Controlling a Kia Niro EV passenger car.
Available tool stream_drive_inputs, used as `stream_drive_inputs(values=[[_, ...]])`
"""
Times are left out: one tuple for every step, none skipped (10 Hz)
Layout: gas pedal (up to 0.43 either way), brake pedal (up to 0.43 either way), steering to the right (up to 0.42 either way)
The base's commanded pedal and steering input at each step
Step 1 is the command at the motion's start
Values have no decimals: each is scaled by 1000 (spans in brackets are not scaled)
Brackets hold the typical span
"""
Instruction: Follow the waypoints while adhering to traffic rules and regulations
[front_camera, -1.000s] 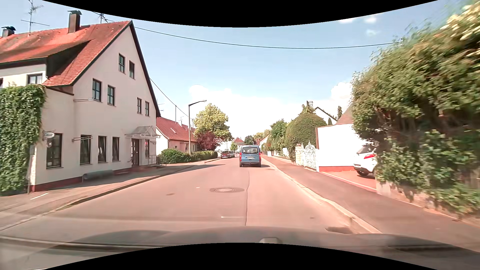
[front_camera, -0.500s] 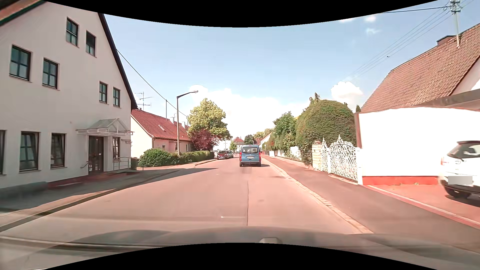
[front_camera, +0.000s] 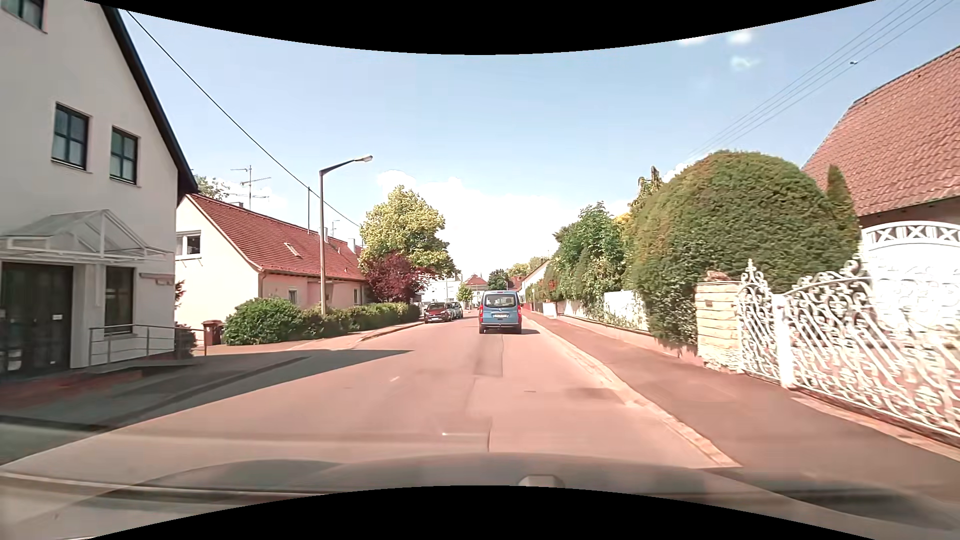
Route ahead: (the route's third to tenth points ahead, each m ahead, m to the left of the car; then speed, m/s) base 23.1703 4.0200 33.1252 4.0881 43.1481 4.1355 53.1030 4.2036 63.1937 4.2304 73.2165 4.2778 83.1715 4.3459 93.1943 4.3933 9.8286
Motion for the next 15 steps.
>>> stream_drive_inputs(values=[[169,0,-1],[169,0,-1],[169,0,-1],[169,0,-1],[169,0,-1],[157,0,-1],[150,0,-1],[150,0,-1],[138,0,-1],[118,0,0],[118,0,-1],[110,0,-1],[110,0,0],[110,0,0],[110,0,0]])
